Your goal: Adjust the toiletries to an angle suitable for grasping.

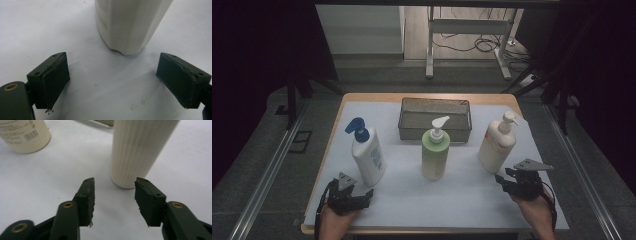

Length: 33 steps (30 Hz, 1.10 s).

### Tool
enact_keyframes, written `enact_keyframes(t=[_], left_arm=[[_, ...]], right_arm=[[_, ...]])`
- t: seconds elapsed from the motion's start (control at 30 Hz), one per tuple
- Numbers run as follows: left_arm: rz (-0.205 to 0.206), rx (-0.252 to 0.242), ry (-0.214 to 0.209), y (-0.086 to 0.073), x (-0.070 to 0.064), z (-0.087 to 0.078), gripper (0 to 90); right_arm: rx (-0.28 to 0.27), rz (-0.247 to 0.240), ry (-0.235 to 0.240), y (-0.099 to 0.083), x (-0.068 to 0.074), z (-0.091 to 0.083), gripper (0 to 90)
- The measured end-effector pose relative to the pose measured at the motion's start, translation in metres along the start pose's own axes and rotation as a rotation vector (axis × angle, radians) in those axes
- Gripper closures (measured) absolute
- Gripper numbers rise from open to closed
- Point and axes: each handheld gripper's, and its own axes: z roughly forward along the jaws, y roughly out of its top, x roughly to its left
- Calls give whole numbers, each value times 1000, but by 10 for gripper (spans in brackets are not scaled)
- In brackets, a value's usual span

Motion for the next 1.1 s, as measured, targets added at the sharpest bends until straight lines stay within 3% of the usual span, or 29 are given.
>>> enact_keyframes(t=[0.4,0.73,1.1], left_arm=[[0,-1,0,0,0,0,107],[2,1,0,0,0,0,107],[2,1,-1,0,0,0,108]], right_arm=[[-30,61,-6,15,-14,-9,328],[-51,53,-13,35,-19,-7,236],[-64,51,-36,56,-21,5,202]])
